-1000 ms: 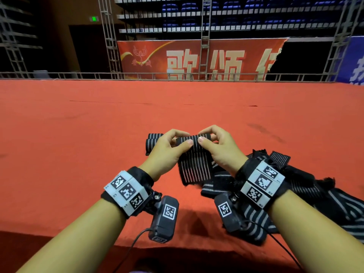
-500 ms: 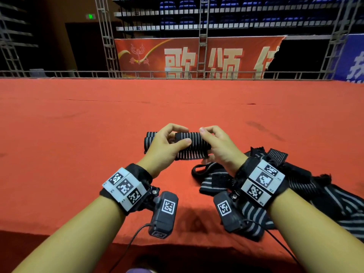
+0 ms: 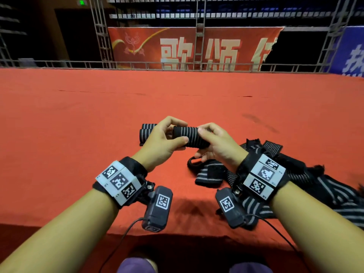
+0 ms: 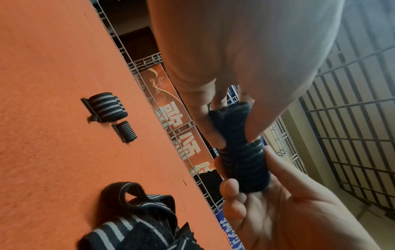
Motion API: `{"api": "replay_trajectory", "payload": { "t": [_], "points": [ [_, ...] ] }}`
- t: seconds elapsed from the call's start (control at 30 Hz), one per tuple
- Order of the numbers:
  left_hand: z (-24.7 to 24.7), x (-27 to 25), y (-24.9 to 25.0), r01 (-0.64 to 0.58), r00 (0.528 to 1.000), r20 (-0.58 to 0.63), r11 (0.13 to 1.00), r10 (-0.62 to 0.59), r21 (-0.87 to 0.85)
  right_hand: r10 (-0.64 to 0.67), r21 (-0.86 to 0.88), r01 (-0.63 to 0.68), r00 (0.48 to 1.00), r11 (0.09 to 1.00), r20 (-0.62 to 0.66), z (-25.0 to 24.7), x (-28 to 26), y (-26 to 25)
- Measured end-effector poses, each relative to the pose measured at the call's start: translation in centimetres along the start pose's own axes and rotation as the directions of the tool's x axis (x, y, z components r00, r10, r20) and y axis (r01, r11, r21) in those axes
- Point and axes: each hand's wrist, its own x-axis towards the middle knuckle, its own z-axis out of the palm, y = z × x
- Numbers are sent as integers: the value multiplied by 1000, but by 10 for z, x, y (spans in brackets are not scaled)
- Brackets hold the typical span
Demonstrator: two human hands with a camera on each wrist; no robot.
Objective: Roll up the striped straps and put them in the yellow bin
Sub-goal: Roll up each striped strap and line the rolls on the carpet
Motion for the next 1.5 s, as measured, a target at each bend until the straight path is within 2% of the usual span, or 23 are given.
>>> {"api": "replay_trajectory", "payload": {
  "t": [0.1, 0.2, 0.3, 0.4, 0.47, 0.6, 0.73, 0.87, 0.97, 1.17, 1.27, 1.4, 1.5],
  "points": [
    [4, 1, -4, 52, 998, 20, 998, -51, -21, -56, -26, 56, 998, 998, -19, -7, -1, 7],
    [8, 0, -8, 80, 997, -17, 995, -81, -59, -119, -10, 118, 991, 993, -63, -9, -2, 12],
    [8, -1, -13, 16, 999, -43, 1000, -17, -27, -48, -2, 48, 997, 999, -63, -5, -3, 16],
    [8, -4, -18, 0, 1000, -9, 1000, 0, -3, 55, -65, -57, 998, 996, -24, -6, 1, 25],
    [8, -4, -22, 35, 999, 9, 999, -35, -10, 32, -66, -33, 999, 997, -24, -9, 2, 31],
    [8, -4, -31, 84, 996, -33, 996, -85, -37, -45, -19, 44, 996, 999, -73, -7, 4, 38],
    [2, -2, -41, 66, 997, -50, 998, -65, 0, -10, -48, 5, 993, 999, -114, 0, 12, 45],
    [-8, 4, -58, 126, 983, -130, 992, -128, -23, 29, -135, -43, 994, 990, -107, 7, 32, 53],
    [-20, 19, -77, 172, 962, -210, 984, -176, -33, 95, -146, -109, 990, 983, -106, 20, 60, 61],
    [-47, 85, -123, 253, 905, -337, 966, -258, -61, 183, -102, -209, 959, 973, -215, 38, 153, 87],
    [-58, 135, -159, 316, 864, -422, 948, -274, 32, 253, -55, -279, 925, 959, -283, 38, 212, 108],
    [-65, 201, -216, 443, 839, -440, 871, -319, 212, 310, -95, -365, 880, 926, -360, 30, 288, 144],
    [-61, 234, -246, 490, 825, -449, 831, -344, 264, 344, -117, -416, 856, 902, -386, 25, 331, 173]
  ]
}}
